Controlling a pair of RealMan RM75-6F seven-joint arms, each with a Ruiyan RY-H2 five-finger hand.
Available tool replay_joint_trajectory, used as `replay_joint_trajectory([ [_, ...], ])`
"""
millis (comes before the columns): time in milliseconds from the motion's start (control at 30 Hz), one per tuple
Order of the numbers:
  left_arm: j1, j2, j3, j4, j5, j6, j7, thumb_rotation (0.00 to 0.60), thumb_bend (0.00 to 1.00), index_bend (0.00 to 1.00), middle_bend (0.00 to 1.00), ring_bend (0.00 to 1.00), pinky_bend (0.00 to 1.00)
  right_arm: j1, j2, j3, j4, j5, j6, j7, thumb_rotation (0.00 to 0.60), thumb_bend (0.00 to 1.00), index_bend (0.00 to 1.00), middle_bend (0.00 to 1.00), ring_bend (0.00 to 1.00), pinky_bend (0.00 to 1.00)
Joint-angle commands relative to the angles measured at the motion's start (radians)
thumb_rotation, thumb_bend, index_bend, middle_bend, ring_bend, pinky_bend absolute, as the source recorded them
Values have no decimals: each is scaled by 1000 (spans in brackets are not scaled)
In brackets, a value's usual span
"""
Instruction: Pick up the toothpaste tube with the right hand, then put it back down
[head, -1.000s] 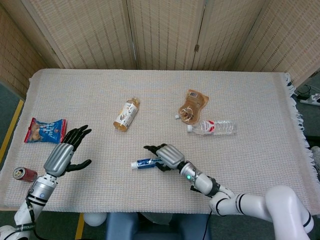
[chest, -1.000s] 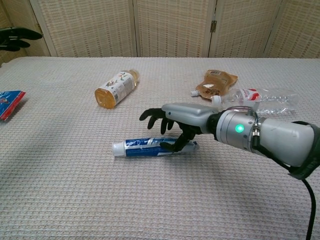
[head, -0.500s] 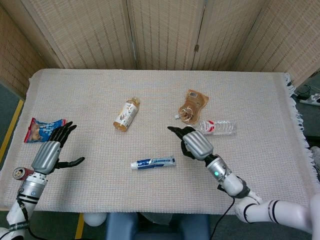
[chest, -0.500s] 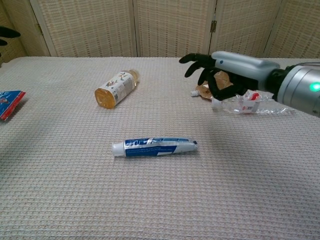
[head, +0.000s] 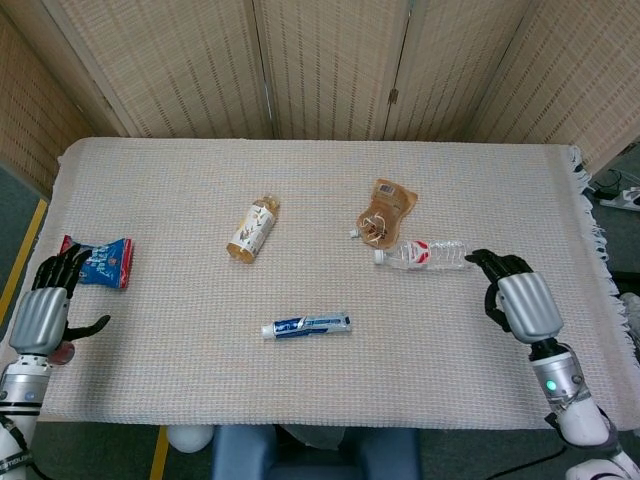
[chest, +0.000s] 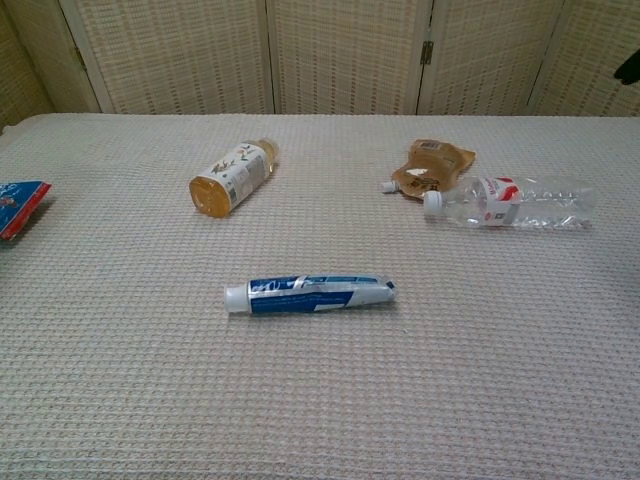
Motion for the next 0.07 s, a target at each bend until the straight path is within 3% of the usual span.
replay_joint_trajectory([
  [33, 33, 0, 10, 4, -9, 34, 33, 600, 241, 22, 44, 38, 0, -65, 26, -32, 26, -28, 56, 60, 600, 951, 204, 203, 259, 214],
  [67, 44, -1, 14, 3, -8, 44, 38, 600, 242, 22, 44, 38, 0, -85, 27, -39, 40, -35, 73, 81, 600, 951, 198, 200, 256, 213],
])
